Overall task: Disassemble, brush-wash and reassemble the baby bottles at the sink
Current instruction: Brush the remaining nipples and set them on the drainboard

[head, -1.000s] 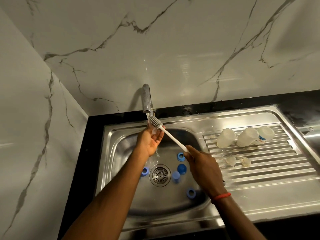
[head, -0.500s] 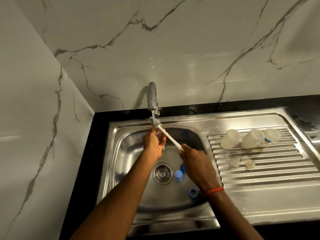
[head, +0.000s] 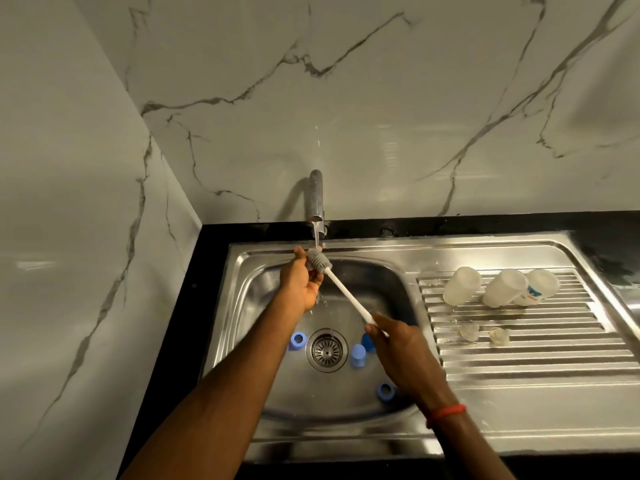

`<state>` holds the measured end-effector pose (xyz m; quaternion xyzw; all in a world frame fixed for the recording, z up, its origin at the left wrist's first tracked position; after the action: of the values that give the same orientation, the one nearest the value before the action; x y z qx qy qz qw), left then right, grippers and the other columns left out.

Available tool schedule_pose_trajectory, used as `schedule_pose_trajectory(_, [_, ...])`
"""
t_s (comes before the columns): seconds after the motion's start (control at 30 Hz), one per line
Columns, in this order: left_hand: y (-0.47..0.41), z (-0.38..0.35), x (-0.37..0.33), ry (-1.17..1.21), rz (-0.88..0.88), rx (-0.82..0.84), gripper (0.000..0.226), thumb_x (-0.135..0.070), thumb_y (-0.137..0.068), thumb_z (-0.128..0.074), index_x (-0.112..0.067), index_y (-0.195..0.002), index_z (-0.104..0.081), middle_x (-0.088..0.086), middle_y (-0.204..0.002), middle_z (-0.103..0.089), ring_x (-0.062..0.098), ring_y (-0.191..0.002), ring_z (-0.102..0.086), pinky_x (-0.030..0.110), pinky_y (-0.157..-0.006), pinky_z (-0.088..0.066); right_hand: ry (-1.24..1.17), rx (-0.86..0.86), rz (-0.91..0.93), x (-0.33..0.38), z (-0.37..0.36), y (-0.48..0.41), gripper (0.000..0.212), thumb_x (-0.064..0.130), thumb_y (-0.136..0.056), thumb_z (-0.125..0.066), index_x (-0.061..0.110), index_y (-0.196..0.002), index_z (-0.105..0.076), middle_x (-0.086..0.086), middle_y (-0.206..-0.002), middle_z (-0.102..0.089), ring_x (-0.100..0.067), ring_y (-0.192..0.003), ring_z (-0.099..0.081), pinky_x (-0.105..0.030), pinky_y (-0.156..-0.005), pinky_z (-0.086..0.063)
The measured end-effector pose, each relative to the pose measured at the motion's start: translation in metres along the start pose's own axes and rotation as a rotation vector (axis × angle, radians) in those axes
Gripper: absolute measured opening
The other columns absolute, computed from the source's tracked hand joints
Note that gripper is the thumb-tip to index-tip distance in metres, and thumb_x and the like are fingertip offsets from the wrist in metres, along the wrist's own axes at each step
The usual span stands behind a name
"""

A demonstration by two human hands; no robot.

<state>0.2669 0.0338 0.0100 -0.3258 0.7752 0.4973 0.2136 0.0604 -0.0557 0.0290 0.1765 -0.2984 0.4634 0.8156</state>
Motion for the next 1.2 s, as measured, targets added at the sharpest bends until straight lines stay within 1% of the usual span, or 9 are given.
schedule_pose_trajectory(0.13, [0.003, 0.013, -0.001, -0.112, -0.017, 0.109, 0.039, -0.035, -0.104, -0.048, -0.006, -0.122, -0.068, 0.001, -0.086, -0.063, 0.011, -0.075, -0.050, 0.020, -0.069, -0.047, -0.105, 0.046, -0.093, -0.011, 0.018, 0.015, 0.023, 0.039, -0.101, -0.053, 0.028, -0.111, -0.071, 0.004, -0.064, -0.064, -0.007, -0.059, -0.063, -0.020, -0.055, -0.049])
schedule_pose_trajectory(0.33, [0.012, 0.034, 0.011, -0.194, -0.091, 0.256, 0.041, 0.011, -0.093, -0.056, -0.001, -0.132, -0.059, 0.011, -0.105, -0.068, 0.023, -0.101, -0.063, 0.022, -0.080, -0.058, -0.222, 0.030, -0.153, -0.009, 0.029, 0.015, 0.029, 0.044, -0.099, -0.048, 0.029, -0.113, -0.067, 0.008, -0.064, -0.062, 0.007, -0.057, -0.058, -0.008, -0.051, -0.041])
schedule_pose_trajectory(0.43, [0.023, 0.038, 0.007, -0.152, -0.170, 0.246, 0.047, 0.018, -0.086, -0.061, -0.004, -0.127, -0.061, 0.010, -0.093, -0.074, 0.021, -0.090, -0.070, 0.030, -0.082, -0.061, -0.180, 0.077, -0.120, -0.007, 0.021, 0.018, 0.031, 0.043, -0.099, -0.050, 0.023, -0.110, -0.070, 0.007, -0.064, -0.062, 0.006, -0.057, -0.059, -0.011, -0.053, -0.044])
schedule_pose_trajectory(0.5, [0.027, 0.042, 0.004, -0.235, -0.242, 0.213, 0.047, 0.018, -0.082, -0.067, -0.005, -0.122, -0.062, 0.003, -0.079, -0.076, 0.019, -0.083, -0.073, 0.038, -0.088, -0.060, -0.167, 0.090, -0.109, -0.007, 0.014, 0.021, 0.033, 0.044, -0.099, -0.050, 0.019, -0.108, -0.071, 0.004, -0.064, -0.063, 0.003, -0.056, -0.059, -0.015, -0.053, -0.045])
schedule_pose_trajectory(0.6, [0.034, 0.046, 0.002, -0.370, -0.341, 0.179, 0.038, 0.011, -0.074, -0.077, -0.003, -0.108, -0.067, 0.014, -0.091, -0.077, 0.032, -0.094, -0.074, 0.047, -0.090, -0.058, -0.141, 0.085, -0.100, -0.005, 0.008, 0.021, 0.029, 0.045, -0.100, -0.050, 0.025, -0.111, -0.069, 0.002, -0.067, -0.065, -0.002, -0.054, -0.059, -0.021, -0.055, -0.049])
schedule_pose_trajectory(0.83, [0.041, 0.052, -0.009, -0.431, -0.469, 0.068, 0.027, 0.010, -0.071, -0.082, -0.005, -0.090, -0.070, 0.010, -0.079, -0.077, 0.023, -0.079, -0.076, 0.027, -0.066, -0.060, 0.008, 0.040, 0.038, 0.008, 0.019, 0.017, 0.027, 0.037, -0.100, -0.056, 0.023, -0.120, -0.069, 0.010, -0.063, -0.053, -0.006, -0.050, -0.048, -0.016, -0.053, -0.038])
schedule_pose_trajectory(0.93, [0.042, 0.054, -0.009, -0.494, -0.520, 0.054, 0.030, 0.006, -0.068, -0.085, -0.011, -0.090, -0.073, 0.004, -0.079, -0.077, 0.015, -0.076, -0.076, 0.025, -0.066, -0.060, 0.008, 0.063, 0.016, -0.003, 0.031, 0.027, 0.022, 0.033, -0.098, -0.060, 0.024, -0.115, -0.072, 0.012, -0.058, -0.049, -0.007, -0.050, -0.046, -0.029, -0.058, -0.045])
schedule_pose_trajectory(1.07, [0.046, 0.045, 0.001, -0.534, -0.514, 0.097, 0.029, 0.003, -0.075, -0.082, -0.012, -0.099, -0.073, -0.001, -0.081, -0.077, 0.014, -0.081, -0.076, 0.028, -0.072, -0.062, 0.014, 0.085, 0.003, 0.009, 0.025, 0.018, 0.025, 0.034, -0.101, -0.055, 0.017, -0.114, -0.069, 0.012, -0.068, -0.056, -0.004, -0.060, -0.057, -0.013, -0.056, -0.043])
schedule_pose_trajectory(1.2, [0.040, 0.045, -0.008, -0.484, -0.502, 0.060, 0.031, 0.002, -0.078, -0.080, -0.007, -0.106, -0.073, 0.003, -0.090, -0.078, 0.019, -0.089, -0.076, 0.030, -0.077, -0.061, -0.042, 0.093, -0.020, 0.006, 0.030, 0.023, 0.023, 0.033, -0.101, -0.056, 0.021, -0.114, -0.070, 0.009, -0.063, -0.056, -0.007, -0.056, -0.056, -0.017, -0.057, -0.046])
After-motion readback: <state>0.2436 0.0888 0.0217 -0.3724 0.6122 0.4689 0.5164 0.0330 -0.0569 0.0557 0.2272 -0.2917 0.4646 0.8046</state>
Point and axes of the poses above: each hand's wrist, its own y-axis away from the middle knuckle, its own z-axis out of the back of the hand, x = y × z, the point moved 5 cm from there along -y, towards the middle knuckle
